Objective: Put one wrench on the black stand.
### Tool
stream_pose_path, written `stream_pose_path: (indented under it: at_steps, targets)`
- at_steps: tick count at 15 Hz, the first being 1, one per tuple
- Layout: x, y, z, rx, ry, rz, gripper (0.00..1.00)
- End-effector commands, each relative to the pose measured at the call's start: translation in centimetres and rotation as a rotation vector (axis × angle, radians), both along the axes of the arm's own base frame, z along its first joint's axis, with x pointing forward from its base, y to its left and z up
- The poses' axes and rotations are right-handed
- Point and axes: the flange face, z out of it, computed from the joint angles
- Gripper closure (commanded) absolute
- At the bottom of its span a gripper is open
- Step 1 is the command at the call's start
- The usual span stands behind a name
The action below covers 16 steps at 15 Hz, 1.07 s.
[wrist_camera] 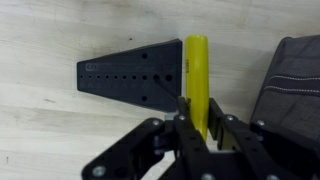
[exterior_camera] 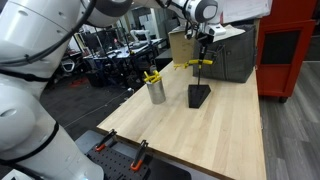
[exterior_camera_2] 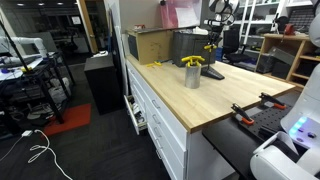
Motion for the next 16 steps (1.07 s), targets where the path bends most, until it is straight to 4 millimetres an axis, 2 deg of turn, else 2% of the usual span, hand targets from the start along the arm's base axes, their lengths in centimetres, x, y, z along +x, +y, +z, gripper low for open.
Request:
stream_pose_path:
  at_steps: [1, 16]
  targets:
    - [0.2, 0.3, 0.4, 0.010, 0.006, -0.026, 0.94]
    - [0.8, 1.9, -0.1, 0.007, -0.014, 0.035, 0.94]
